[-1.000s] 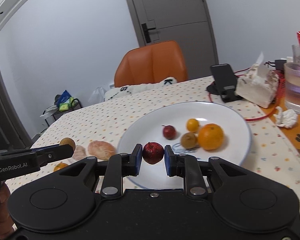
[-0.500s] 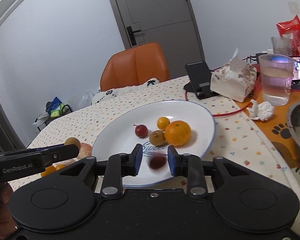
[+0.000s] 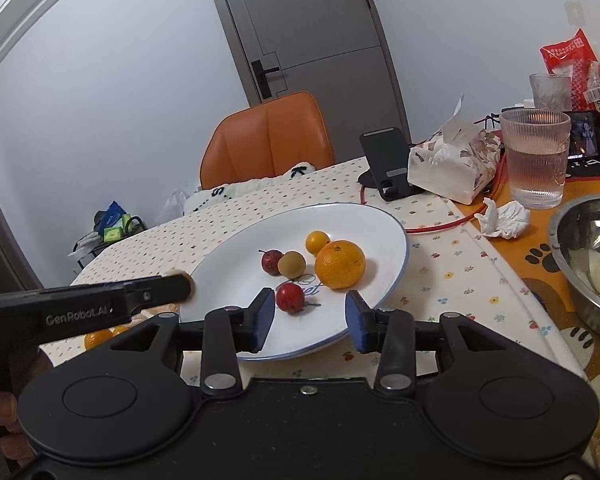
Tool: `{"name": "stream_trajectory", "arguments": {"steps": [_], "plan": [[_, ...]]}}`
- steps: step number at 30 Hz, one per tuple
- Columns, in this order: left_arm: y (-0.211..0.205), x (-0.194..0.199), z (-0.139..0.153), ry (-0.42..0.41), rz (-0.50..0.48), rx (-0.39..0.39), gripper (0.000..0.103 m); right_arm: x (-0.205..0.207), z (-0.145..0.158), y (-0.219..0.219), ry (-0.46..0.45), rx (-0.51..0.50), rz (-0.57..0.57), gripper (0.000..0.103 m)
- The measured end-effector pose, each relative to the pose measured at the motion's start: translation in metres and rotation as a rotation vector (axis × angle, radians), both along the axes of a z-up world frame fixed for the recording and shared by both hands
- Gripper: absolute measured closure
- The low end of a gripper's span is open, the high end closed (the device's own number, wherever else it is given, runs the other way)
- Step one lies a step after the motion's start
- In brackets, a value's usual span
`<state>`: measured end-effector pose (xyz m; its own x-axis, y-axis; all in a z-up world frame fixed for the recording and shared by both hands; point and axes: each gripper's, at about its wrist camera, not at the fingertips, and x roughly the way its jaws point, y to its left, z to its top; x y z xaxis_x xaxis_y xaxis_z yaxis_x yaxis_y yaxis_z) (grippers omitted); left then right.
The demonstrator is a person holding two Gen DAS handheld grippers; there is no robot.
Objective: Organize fruits
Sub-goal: 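Carry kiwi and plum onto the white plate and open both tools, then move both open tools back toward the remaining fruits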
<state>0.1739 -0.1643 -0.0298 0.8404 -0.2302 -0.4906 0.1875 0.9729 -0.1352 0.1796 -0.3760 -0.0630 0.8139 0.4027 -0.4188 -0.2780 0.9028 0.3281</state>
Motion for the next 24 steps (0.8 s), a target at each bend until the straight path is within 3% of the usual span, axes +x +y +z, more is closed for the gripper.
{"name": "stream_trajectory", "arguments": {"steps": [8,12,18,19,22,24], "plan": [[0.011,-0.006,0.006,0.001,0.041,-0.009,0.074,-0.006,0.002,0.004,-0.010,0.002,0.012,0.054],[0.019,-0.011,0.005,0.019,0.072,-0.009,0.059,-0.007,0.003,0.005,-0.012,0.001,0.012,0.050],[0.032,-0.021,0.008,0.009,0.127,0.032,0.031,-0.010,0.005,0.011,-0.031,-0.009,0.002,0.034],[0.035,-0.023,0.009,0.006,0.136,0.036,0.027,-0.010,0.006,0.012,-0.034,-0.006,0.001,0.027],[0.044,-0.029,0.009,0.004,0.166,0.045,0.023,-0.012,0.007,0.016,-0.054,-0.011,-0.011,0.012],[0.049,-0.032,0.007,0.004,0.181,0.048,0.022,-0.013,0.008,0.019,-0.059,-0.018,-0.007,0.011]]}}
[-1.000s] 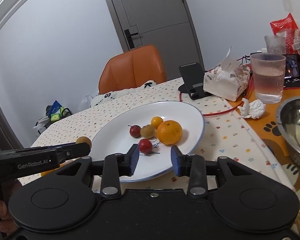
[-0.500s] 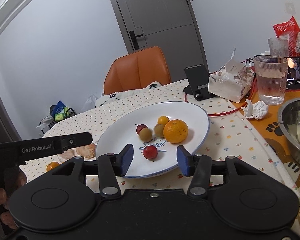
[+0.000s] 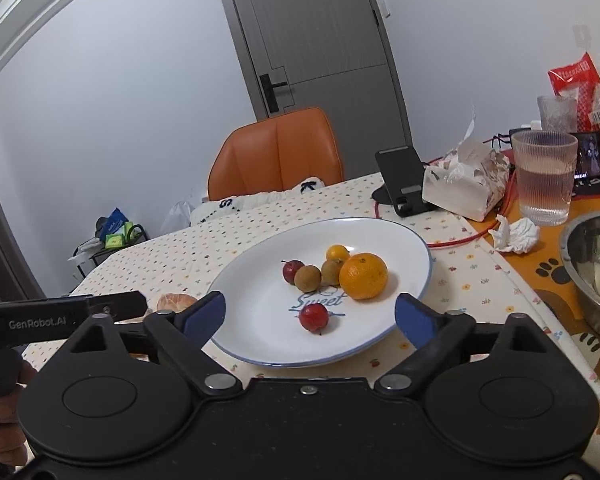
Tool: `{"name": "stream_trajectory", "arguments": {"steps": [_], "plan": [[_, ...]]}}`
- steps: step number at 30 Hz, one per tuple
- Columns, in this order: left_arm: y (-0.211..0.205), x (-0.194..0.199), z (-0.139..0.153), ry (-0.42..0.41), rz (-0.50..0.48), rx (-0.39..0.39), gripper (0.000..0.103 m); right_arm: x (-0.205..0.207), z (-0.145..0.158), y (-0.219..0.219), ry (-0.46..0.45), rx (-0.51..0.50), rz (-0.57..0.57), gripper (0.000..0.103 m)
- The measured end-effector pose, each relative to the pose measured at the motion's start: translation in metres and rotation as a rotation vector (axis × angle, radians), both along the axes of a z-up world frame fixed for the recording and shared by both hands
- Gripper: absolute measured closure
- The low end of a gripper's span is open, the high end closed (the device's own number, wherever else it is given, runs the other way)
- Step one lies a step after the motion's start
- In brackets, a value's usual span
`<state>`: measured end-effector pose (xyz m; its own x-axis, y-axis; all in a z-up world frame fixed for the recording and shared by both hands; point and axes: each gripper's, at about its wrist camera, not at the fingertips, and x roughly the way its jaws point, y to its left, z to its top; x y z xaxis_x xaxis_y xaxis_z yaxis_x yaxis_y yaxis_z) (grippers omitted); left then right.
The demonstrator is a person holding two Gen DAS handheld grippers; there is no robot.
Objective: Organize fruits
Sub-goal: 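Move both open tools back toward the remaining fruits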
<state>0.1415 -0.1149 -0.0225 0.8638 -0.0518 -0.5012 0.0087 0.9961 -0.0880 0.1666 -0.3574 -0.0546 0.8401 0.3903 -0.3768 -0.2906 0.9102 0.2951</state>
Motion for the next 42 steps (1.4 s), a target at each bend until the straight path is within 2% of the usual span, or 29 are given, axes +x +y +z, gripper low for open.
{"name": "stream_trajectory", "arguments": {"steps": [8,18,30,33,35,42], "plan": [[0.019,-0.011,-0.008,0.020,0.038,0.007,0.021,-0.004,0.004,0.014,-0.018,-0.006,0.017,0.000],[0.040,-0.019,-0.015,0.032,0.088,-0.010,0.021,-0.005,0.007,0.033,-0.016,-0.019,0.067,0.000],[0.060,-0.020,-0.030,0.055,0.099,-0.040,0.022,0.002,0.004,0.050,0.002,-0.009,0.135,0.000],[0.066,-0.018,-0.035,0.070,0.099,-0.054,0.025,0.002,0.003,0.059,-0.004,-0.035,0.157,0.002],[0.067,-0.018,-0.036,0.069,0.097,-0.059,0.028,0.004,0.002,0.064,0.003,-0.038,0.174,0.008],[0.073,-0.012,-0.044,0.080,0.078,-0.075,0.048,0.008,0.001,0.079,0.030,-0.048,0.216,0.022]]}}
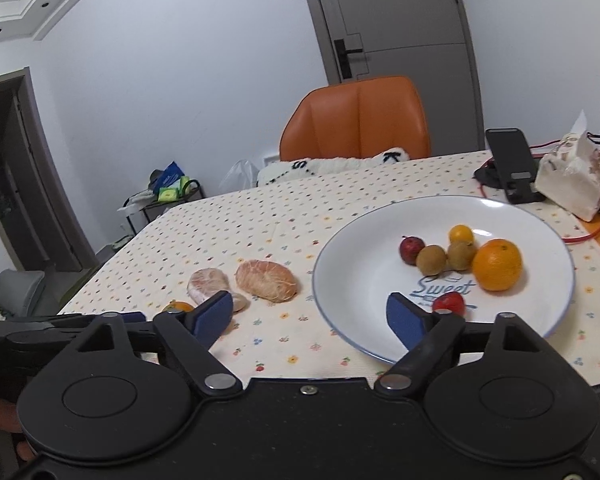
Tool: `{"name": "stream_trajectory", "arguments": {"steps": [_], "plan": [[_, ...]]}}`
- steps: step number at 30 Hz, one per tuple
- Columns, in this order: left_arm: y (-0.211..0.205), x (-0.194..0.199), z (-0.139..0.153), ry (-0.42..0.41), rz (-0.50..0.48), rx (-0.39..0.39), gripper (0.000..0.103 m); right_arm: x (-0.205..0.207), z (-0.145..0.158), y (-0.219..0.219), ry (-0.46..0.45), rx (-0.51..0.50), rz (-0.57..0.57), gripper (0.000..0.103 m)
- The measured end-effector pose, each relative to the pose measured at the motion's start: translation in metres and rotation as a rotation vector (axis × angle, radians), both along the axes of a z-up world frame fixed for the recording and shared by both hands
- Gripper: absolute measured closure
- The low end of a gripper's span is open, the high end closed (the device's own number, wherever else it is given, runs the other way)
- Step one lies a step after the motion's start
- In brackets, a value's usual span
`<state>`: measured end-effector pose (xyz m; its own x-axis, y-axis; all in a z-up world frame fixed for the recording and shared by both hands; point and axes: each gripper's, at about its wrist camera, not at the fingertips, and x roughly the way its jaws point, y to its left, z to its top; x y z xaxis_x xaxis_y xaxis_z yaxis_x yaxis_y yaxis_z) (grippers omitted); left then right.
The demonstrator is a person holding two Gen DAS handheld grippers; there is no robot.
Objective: Organize fruits
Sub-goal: 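Move both open tools back toward the remaining fruits, then grasp the tangerine with the left tool while the right tool grasps a pink pomelo segment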
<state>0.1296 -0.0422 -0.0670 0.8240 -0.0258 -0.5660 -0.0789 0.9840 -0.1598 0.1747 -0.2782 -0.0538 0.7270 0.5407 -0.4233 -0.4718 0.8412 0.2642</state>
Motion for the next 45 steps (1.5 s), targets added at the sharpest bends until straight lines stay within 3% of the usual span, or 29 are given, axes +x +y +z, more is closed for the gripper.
{"name": "stream_trajectory", "arguments": {"steps": [3,9,13,34,45], "plan": [[0.002,0.003,-0.004,0.012,-0.006,-0.017,0.053,0.002,0.000,0.005,0.007,-0.005,0.008,0.024],[0.005,0.009,-0.007,0.013,-0.014,-0.029,0.054,0.006,0.000,0.016,0.015,-0.019,0.022,0.024],[0.009,0.012,-0.010,0.012,-0.034,-0.051,0.066,0.010,0.001,0.026,0.022,-0.028,0.033,0.026],[0.057,0.002,0.002,-0.003,0.056,-0.034,0.068,0.024,0.004,0.085,0.030,-0.019,0.160,0.028],[0.087,0.003,0.010,-0.025,0.093,-0.052,0.068,0.037,0.002,0.124,0.069,-0.062,0.220,0.028]]}}
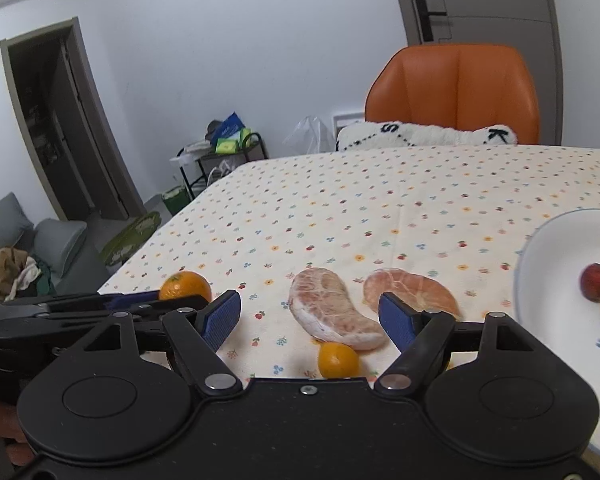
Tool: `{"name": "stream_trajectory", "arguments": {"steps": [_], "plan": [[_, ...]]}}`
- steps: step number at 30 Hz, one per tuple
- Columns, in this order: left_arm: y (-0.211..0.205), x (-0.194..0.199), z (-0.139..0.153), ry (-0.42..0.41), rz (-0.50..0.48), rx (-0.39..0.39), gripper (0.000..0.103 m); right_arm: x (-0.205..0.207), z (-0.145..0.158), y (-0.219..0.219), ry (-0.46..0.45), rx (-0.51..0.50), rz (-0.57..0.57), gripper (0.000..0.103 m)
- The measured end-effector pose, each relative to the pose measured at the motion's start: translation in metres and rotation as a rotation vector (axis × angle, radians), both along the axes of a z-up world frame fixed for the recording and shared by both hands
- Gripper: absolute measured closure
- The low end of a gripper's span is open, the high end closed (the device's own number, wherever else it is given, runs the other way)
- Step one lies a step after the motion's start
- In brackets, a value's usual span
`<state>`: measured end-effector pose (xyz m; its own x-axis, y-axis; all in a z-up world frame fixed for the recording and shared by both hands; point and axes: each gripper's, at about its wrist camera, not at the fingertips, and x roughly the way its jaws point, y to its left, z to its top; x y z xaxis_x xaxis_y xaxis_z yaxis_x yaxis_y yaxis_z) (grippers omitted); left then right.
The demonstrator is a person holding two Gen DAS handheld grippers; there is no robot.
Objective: Organize fruits
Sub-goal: 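Grasp the tangerine with the left tool while the right tool grasps a pink pomelo segment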
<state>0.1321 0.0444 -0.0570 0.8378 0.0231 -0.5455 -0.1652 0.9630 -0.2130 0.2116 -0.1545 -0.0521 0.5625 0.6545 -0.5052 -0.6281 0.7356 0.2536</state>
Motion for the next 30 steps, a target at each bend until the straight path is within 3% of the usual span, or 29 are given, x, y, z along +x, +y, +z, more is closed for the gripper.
{"name": "stream_trajectory", "arguments": {"steps": [5,13,15,16,17,20,30], "plan": [[0.012,0.000,0.000,0.001,0.016,-0.008,0.067,0.015,-0.010,0.015,0.051,-0.028,0.016,0.038],[0.023,0.002,-0.003,0.007,0.031,-0.019,0.068,0.027,-0.017,0.031,0.059,-0.087,0.036,0.040],[0.024,0.004,-0.004,0.008,0.032,-0.022,0.068,0.027,-0.017,0.034,0.036,-0.109,0.044,0.046],[0.025,0.005,-0.004,0.009,0.031,-0.023,0.068,0.027,-0.017,0.036,0.020,-0.128,0.039,0.060],[0.025,0.005,-0.004,0.011,0.031,-0.023,0.068,0.028,-0.017,0.036,0.013,-0.136,0.038,0.063],[0.022,0.007,-0.001,0.011,0.026,-0.018,0.068,0.032,-0.014,0.032,0.043,-0.091,0.065,0.065],[0.005,0.008,0.018,-0.020,0.011,0.022,0.068,0.022,0.010,0.012,-0.016,0.019,0.055,0.065]]}}
